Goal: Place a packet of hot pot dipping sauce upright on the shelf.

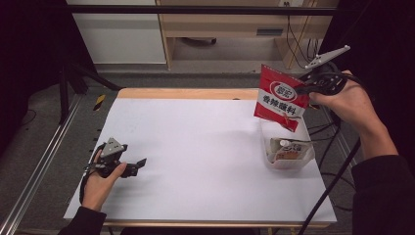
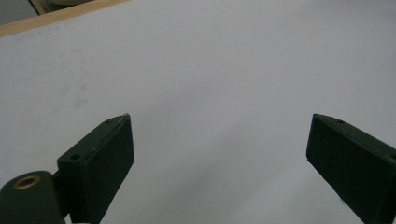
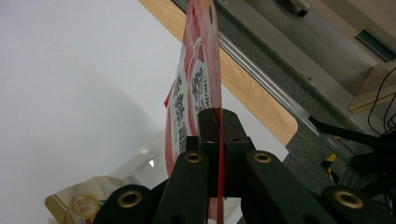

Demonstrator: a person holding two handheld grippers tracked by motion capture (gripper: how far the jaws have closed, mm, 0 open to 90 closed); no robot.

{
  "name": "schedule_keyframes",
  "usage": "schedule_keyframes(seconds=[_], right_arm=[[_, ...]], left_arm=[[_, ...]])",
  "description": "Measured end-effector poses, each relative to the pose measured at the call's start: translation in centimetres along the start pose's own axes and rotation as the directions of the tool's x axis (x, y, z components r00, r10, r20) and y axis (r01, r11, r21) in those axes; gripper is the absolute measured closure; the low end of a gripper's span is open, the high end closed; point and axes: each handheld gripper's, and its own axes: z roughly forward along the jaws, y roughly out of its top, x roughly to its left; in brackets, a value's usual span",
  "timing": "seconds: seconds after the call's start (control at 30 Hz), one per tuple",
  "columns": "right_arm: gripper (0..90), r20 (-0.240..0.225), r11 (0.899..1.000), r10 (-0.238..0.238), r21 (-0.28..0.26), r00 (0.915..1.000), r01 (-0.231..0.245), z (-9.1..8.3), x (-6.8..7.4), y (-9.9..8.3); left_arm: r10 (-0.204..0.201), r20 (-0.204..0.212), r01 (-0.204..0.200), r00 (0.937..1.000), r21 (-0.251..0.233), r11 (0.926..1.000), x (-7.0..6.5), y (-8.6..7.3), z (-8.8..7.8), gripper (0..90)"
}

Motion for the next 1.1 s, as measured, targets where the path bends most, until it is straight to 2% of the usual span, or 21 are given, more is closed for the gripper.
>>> schedule_keyframes(seconds=[0.17,0.6,0.83,1.03,1.1], right_arm=[[90.0,0.003,1.0,0.016,0.004,0.9999,-0.016,0.1,-0.5,-0.5],[90.0,0.013,0.999,0.015,0.037,0.9998,-0.015,1.3,-1.2,-1.2],[90.0,0.011,0.999,0.04,0.036,0.9991,-0.04,2.1,-1.6,-1.9],[90.0,-0.003,0.998,0.055,0.04,0.9985,-0.055,3.4,-1.8,-2.8],[90.0,-0.012,0.997,0.075,0.037,0.9971,-0.074,3.9,-1.9,-3.2]], left_arm=[[0.0,-0.004,0.0,1.0,0.005,1.0,0.0,-0.1,0.0,7.4],[0.002,-0.001,-0.002,1.0,0.007,1.0,0.0,-0.1,0.1,7.4],[0.004,-0.001,-0.004,1.0,0.012,0.9999,0.0,-0.1,0.2,7.4],[0.003,-0.001,-0.003,1.0,0.011,0.9999,-0.1,0.0,0.2,7.4],[0.004,-0.001,-0.004,1.0,0.013,0.9999,-0.1,0.0,0.3,7.4]])
